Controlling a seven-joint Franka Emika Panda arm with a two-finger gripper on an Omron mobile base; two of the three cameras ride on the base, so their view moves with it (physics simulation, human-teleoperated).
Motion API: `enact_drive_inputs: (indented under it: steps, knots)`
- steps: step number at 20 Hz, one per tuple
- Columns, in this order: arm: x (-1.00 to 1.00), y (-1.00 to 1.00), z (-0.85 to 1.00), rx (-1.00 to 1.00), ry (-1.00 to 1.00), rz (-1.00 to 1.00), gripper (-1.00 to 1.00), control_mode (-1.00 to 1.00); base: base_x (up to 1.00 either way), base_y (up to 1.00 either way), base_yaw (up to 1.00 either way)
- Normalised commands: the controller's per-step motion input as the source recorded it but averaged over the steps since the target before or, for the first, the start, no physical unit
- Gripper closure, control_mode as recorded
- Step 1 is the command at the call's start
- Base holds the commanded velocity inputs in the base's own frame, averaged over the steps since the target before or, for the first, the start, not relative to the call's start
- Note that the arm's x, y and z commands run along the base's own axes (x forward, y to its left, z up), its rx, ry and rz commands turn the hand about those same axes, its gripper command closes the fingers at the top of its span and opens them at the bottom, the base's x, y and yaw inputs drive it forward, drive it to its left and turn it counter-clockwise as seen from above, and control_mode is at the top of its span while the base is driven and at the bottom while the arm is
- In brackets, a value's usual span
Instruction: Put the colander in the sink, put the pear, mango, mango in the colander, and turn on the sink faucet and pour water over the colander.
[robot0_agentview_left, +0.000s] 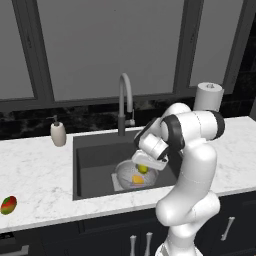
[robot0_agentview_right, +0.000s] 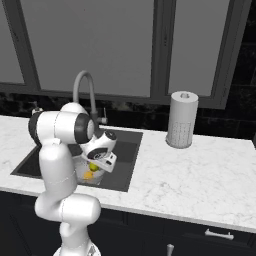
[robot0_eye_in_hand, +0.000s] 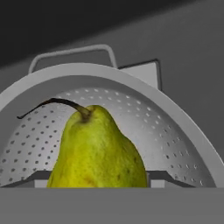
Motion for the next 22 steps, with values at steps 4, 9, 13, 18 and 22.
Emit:
enact_drive_inputs:
  steps: [4, 9, 13, 18, 22]
  knots:
    - [0.30, 0.13, -0.31, 0.00, 0.06, 0.00, 1.00, -1.00, 0.00, 0.00, 0.00]
    - [0.03, 0.20, -0.13, 0.00, 0.01, 0.00, -1.00, -1.00, 0.00, 0.00, 0.00]
    - [-0.16, 0.11, 0.00, 0.00, 0.01, 0.00, -1.00, -1.00, 0.00, 0.00, 0.00]
    - [-0.24, 0.01, 0.01, 0.00, 0.02, 0.00, -1.00, -1.00, 0.00, 0.00, 0.00]
    - [-0.29, 0.00, 0.13, 0.00, 0.00, 0.00, -1.00, -1.00, 0.00, 0.00, 0.00]
